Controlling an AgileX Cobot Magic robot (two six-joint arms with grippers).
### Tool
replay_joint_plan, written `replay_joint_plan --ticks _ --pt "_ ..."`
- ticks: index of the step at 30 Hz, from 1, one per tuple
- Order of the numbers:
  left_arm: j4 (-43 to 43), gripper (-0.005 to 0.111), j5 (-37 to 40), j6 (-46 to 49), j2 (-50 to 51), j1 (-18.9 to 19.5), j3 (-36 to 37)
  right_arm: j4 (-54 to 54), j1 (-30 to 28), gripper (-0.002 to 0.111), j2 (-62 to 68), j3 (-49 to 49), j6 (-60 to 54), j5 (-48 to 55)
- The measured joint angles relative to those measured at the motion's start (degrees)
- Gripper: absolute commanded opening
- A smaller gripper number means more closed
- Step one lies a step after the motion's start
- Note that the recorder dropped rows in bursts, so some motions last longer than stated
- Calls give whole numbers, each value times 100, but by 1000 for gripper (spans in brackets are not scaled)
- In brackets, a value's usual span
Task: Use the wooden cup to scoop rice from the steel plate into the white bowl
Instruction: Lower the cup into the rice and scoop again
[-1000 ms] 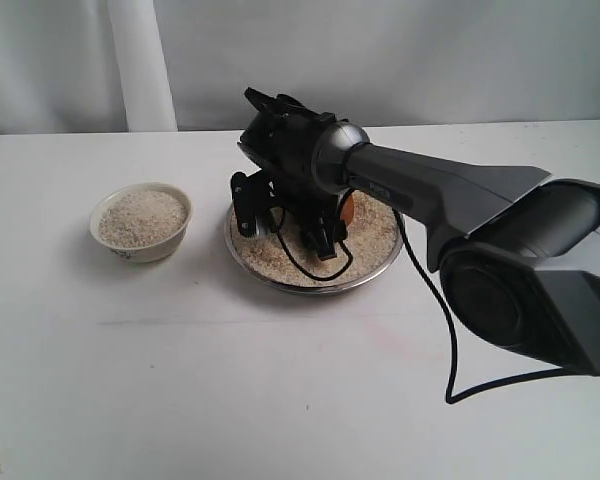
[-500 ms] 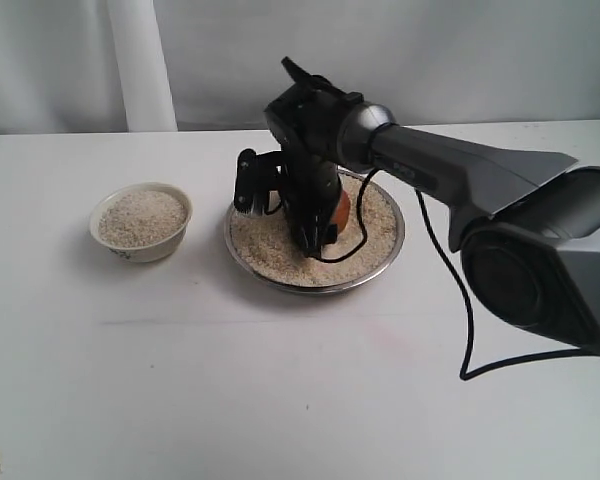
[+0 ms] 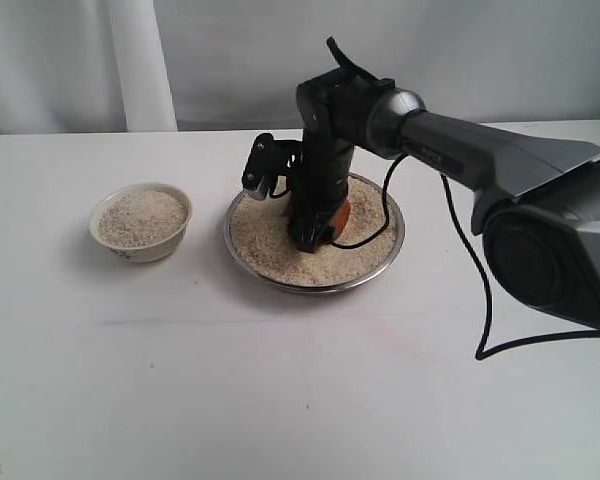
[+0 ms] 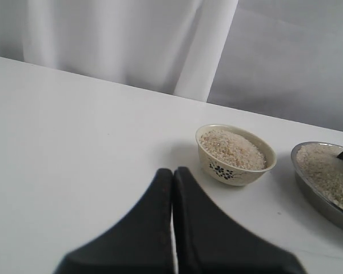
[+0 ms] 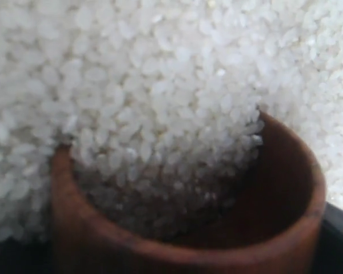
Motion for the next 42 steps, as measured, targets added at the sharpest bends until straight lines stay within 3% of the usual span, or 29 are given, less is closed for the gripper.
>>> replay_joint_plan --ticks 7,22,42 --pt "0 0 0 0 0 0 0 816 -240 0 0 0 -141 -34" --pt "0 0 0 0 0 0 0 1520 -434 0 10 0 -236 -75" --pt "0 0 0 0 0 0 0 1894 -434 0 32 36 -271 -409"
